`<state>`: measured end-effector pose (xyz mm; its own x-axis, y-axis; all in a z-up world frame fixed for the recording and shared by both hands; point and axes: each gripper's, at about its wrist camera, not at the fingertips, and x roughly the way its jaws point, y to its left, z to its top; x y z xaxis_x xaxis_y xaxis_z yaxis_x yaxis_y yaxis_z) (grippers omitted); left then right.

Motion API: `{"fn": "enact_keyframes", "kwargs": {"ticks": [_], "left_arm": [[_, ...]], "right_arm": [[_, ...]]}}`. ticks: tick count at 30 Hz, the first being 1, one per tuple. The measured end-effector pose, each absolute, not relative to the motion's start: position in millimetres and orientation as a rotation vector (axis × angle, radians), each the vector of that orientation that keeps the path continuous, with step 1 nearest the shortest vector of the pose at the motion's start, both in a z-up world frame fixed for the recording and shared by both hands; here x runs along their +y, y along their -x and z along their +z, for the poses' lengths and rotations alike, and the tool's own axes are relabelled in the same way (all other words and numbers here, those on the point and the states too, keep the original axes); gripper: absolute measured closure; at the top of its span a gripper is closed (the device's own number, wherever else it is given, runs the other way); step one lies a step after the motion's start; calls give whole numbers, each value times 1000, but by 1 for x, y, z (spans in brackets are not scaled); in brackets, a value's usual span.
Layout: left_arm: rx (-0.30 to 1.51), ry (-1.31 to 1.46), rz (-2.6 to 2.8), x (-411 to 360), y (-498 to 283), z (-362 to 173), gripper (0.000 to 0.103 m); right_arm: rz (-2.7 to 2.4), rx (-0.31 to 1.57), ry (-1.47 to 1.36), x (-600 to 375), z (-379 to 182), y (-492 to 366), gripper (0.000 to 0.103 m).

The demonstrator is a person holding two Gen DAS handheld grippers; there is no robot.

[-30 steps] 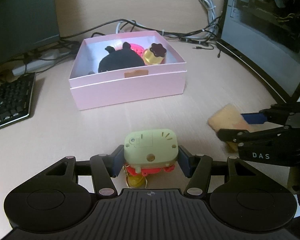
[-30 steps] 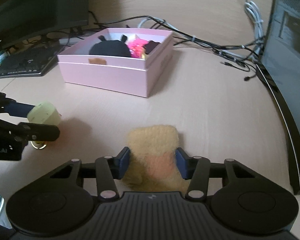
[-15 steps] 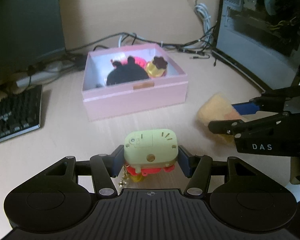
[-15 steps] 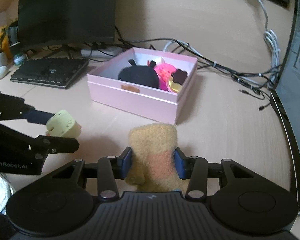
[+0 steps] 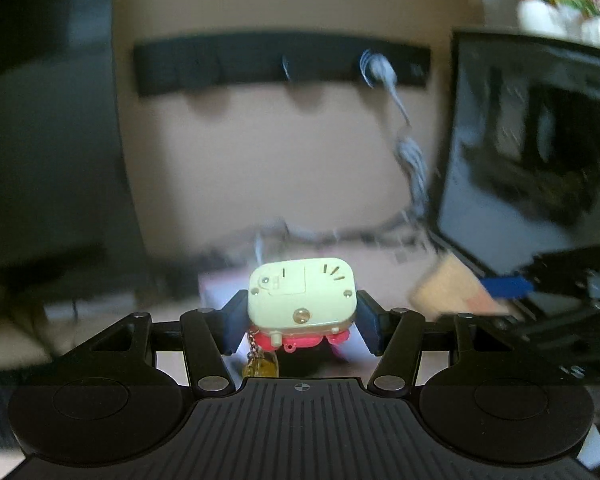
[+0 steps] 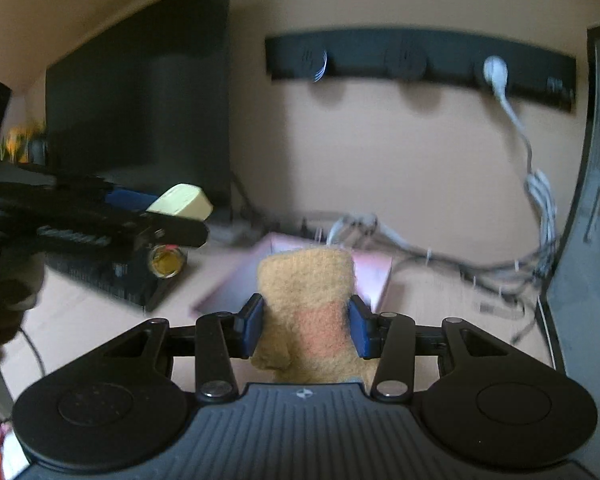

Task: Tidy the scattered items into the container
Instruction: 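Carry the keychain toy and plush glove into the pink box and open both grippers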

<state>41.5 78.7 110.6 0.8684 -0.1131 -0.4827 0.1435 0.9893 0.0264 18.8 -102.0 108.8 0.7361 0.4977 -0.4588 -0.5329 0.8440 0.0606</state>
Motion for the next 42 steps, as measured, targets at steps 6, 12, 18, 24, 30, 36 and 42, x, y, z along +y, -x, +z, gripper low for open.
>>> {"fn": "enact_keyframes", "kwargs": {"ticks": [6, 12, 18, 24, 30, 36, 42], "left_arm": [[495, -1, -140, 98, -109, 122, 42], [592, 18, -167, 109, -167, 89, 41], [686, 115, -107, 142, -192, 51, 25], [714, 129, -100, 153, -175, 28, 13], [723, 77, -145, 136, -149, 18, 9], [752, -122, -200, 101, -149, 11, 8], [710, -349, -153, 69, -148, 9, 7]], "right_arm": [[575, 428, 5, -90, 127, -66, 59], [577, 507, -33, -70, 107, -123, 58], [521, 629, -69, -66, 69, -156, 43], [423, 713, -82, -80, 36, -175, 39], [419, 724, -22, -81, 21, -169, 39], [416, 706, 24, -75, 23, -167, 39], [391, 708, 36, -84, 23, -161, 39]]}}
